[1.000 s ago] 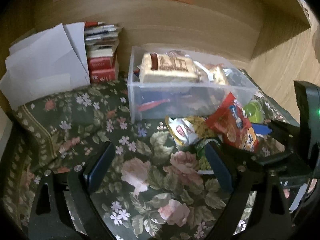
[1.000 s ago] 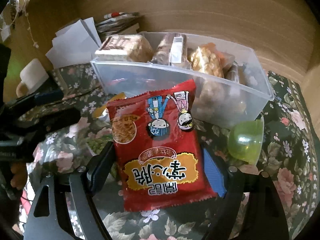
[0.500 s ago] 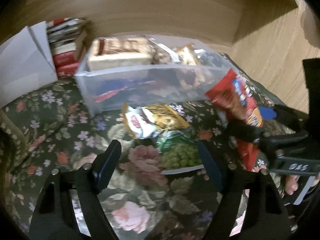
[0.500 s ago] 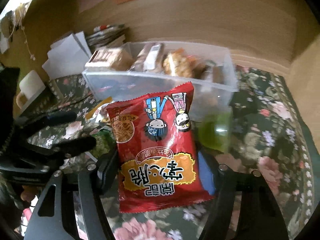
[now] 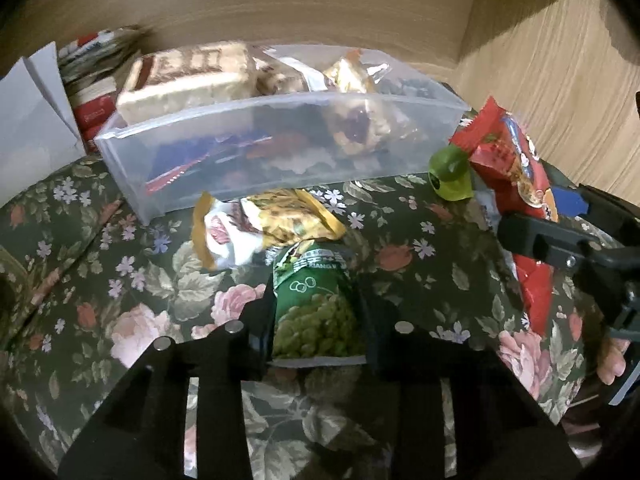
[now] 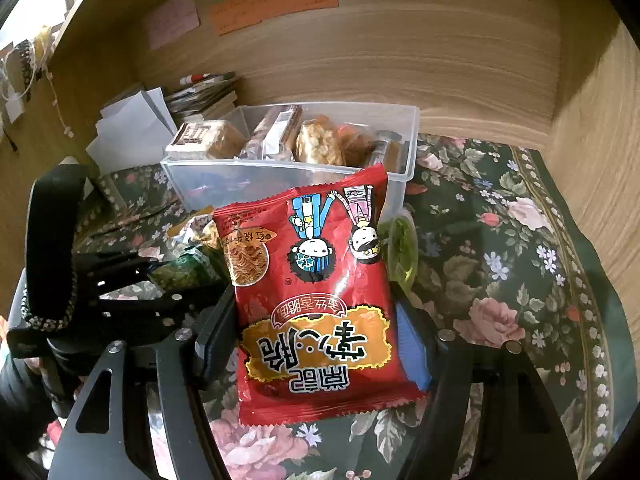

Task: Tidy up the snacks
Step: 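Grasp the green pea snack bag with left tool while right tool grasps the red cartoon snack bag, then lower both bags into the clear plastic box and open both tools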

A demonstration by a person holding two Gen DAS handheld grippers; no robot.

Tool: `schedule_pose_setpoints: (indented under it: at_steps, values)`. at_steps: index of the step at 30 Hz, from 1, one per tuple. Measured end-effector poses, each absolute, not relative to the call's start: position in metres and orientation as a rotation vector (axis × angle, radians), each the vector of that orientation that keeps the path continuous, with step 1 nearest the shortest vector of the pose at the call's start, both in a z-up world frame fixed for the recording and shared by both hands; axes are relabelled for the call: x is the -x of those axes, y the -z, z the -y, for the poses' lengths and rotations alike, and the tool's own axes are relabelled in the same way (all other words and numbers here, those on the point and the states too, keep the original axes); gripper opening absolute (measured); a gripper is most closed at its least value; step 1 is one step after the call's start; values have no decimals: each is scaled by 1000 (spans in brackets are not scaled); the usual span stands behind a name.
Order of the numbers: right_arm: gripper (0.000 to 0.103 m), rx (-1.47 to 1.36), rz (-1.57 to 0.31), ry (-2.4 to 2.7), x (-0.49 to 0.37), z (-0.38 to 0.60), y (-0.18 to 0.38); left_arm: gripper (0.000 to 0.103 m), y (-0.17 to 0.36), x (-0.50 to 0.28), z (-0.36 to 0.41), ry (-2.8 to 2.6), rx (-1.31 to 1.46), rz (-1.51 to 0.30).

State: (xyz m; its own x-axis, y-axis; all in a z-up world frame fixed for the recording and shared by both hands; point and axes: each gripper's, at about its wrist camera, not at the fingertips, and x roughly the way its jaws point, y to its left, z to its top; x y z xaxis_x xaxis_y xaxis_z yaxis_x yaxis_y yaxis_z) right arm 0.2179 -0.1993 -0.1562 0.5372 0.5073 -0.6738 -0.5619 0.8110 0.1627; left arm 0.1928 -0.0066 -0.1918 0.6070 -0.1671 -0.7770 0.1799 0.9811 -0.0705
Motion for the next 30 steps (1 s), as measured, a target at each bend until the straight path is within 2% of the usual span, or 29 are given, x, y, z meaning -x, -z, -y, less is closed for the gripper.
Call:
schedule_pose_setpoints:
  at_steps: [13,23,30]
  values:
    - [66,33,-689,-611,-221,205,128,34,120,-161,-16,158,7,-707]
    - [66,32,-582,-586,-239,198,89,34,69,-183,-28,125,9,-555]
    - [66,46,-547,-580,-266,178,72,34,55,-210,-33,90,21,-518]
